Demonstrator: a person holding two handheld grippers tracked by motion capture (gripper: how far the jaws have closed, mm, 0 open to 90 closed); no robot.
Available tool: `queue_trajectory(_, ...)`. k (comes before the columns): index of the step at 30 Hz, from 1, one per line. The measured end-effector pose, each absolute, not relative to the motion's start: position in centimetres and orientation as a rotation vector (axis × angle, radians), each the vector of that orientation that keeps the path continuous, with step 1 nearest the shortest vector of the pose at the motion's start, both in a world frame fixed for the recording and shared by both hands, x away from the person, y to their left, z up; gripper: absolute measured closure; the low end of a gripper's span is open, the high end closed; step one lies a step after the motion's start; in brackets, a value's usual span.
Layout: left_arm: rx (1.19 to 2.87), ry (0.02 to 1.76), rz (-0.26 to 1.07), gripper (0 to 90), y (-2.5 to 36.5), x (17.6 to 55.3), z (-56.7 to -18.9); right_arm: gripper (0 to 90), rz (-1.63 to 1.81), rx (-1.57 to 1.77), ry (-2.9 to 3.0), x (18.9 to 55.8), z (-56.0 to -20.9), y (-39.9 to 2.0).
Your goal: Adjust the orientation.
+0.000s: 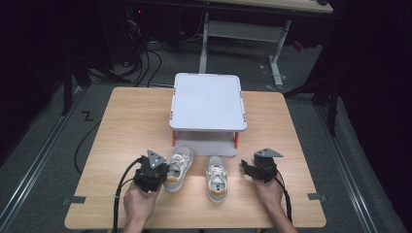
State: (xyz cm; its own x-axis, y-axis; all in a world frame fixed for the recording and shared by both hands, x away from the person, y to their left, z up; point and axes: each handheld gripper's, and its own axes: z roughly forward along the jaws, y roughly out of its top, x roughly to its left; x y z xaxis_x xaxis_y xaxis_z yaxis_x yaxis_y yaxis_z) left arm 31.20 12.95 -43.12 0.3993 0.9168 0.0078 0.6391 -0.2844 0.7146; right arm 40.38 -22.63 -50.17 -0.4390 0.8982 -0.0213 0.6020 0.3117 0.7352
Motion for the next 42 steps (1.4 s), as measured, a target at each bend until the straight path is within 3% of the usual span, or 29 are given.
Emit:
queue_trajectory(9,1.959,1.342,0.563,85.0,10.4,30.6,-44.2,40.5,0.926,1.331,2.154,40.4,-50.2,-22.6)
queue_trajectory(28,2.002,1.361,0.623,83.8,8.1,30.3,-45.0,39.8,0.929,1.331,2.156,40.4,-50.2,-22.6)
queue_trajectory(38,1.995,1.343,0.515,75.0,8.2,30.4,-44.9,39.7,0.934,1.329,2.16,40.4,-50.2,-22.7)
queue_trajectory(42,1.962,1.317,0.457,61.2,8.7,30.7,-45.0,39.6,0.94,1.331,2.162,40.4,-50.2,-22.7)
